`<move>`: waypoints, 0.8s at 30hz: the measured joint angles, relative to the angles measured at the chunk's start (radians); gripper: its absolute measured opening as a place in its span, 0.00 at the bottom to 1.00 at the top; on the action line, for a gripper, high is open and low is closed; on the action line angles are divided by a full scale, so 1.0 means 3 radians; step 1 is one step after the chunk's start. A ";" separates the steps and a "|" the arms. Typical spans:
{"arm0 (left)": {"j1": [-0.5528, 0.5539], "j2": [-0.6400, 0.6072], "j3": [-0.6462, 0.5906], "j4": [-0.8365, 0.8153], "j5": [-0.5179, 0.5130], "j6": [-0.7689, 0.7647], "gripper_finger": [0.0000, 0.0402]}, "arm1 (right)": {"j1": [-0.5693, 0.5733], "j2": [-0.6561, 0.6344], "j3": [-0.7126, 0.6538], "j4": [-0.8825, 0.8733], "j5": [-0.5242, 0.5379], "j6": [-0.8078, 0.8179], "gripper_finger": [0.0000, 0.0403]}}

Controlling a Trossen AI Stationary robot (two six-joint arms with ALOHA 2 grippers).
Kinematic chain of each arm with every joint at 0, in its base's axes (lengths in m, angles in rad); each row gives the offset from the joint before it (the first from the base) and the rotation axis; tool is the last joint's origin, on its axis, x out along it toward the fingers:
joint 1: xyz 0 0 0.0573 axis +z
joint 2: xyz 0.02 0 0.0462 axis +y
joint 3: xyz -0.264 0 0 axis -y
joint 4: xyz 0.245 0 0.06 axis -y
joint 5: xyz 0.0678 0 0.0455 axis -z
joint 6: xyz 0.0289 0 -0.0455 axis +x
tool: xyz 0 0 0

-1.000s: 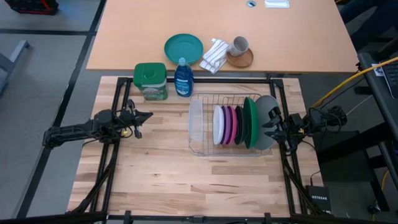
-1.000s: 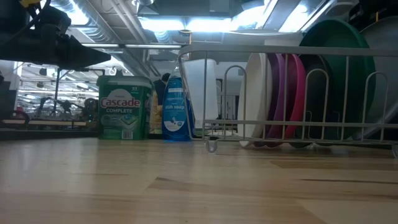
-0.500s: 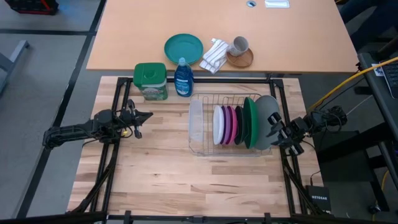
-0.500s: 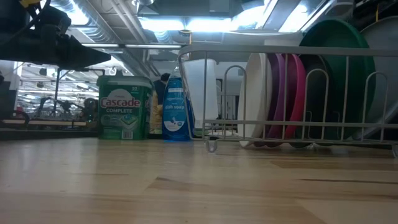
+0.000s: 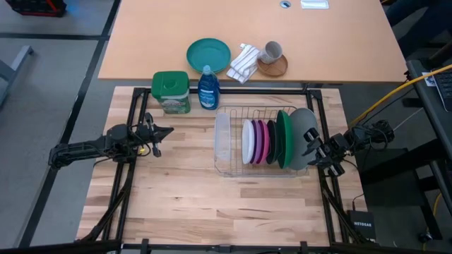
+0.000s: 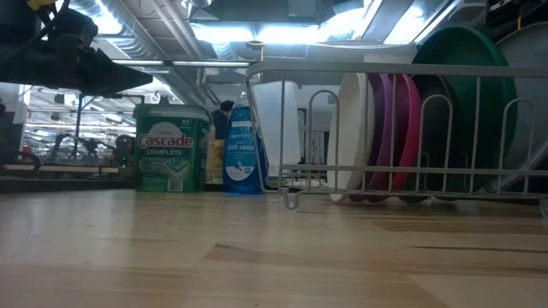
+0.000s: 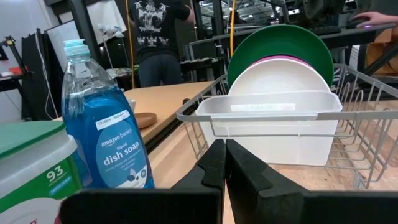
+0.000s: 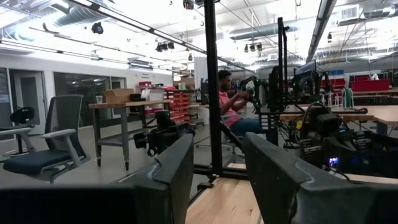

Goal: Sort dishes
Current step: Return to Home Position

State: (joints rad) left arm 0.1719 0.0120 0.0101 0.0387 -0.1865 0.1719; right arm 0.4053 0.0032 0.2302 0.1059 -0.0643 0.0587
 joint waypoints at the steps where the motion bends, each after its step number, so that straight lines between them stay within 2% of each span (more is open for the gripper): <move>1: 0.0000 0.0000 0.0000 -0.0001 0.0000 0.0000 0.00 | 0.0000 0.0000 0.0000 -0.0003 0.0000 -0.0001 0.37; 9: 0.0000 0.0000 0.0000 -0.0001 0.0000 0.0000 0.00 | 0.0000 0.0000 0.0000 -0.0010 0.0008 -0.0035 0.37; 15: 0.0000 0.0000 0.0000 -0.0001 -0.0001 0.0000 0.00 | 0.0000 0.0000 0.0000 -0.0010 0.0261 -0.0074 0.37; 19: 0.0000 0.0000 0.0000 -0.0001 0.0000 0.0000 0.00 | 0.0000 0.0000 0.0001 -0.0047 0.0278 -0.0038 0.37; 24: 0.0000 -0.0001 0.0000 -0.0001 0.0000 0.0000 0.00 | 0.0000 -0.0001 0.0003 -0.0298 0.0505 0.0050 0.37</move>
State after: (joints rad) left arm 0.1719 0.0117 0.0101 0.0383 -0.1864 0.1719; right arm 0.4053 0.0029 0.2310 0.0164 0.0873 0.0738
